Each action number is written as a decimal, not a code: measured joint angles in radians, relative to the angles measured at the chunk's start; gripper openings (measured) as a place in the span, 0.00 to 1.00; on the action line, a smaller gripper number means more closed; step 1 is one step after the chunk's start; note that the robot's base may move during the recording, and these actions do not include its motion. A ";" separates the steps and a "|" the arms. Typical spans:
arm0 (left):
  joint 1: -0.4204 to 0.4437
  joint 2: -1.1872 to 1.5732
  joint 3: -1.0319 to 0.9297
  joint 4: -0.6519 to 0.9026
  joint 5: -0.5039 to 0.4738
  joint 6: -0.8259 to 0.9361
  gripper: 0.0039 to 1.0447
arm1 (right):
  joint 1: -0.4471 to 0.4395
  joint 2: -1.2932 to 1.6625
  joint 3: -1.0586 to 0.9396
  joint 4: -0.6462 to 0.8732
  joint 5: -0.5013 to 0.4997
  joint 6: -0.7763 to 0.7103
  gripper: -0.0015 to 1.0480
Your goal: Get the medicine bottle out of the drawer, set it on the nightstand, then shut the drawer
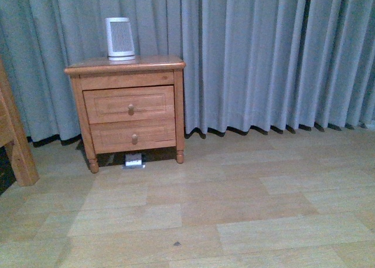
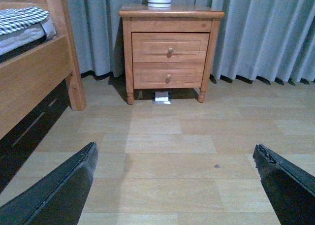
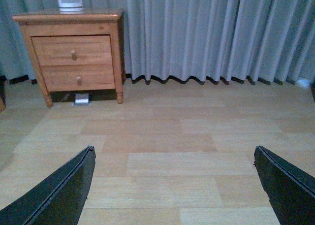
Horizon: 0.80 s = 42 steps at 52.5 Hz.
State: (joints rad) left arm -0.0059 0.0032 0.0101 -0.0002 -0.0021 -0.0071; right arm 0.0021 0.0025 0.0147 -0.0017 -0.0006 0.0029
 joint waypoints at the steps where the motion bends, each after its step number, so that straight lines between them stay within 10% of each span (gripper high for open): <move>1: 0.000 0.000 0.000 0.000 0.000 0.000 0.94 | 0.000 0.000 0.000 0.000 0.000 0.000 0.93; 42: 0.000 0.000 0.000 0.000 0.000 0.000 0.94 | 0.000 0.000 0.000 0.000 0.000 0.000 0.93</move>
State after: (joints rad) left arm -0.0059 0.0032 0.0101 -0.0002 -0.0021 -0.0071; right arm 0.0021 0.0025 0.0143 -0.0017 -0.0006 0.0029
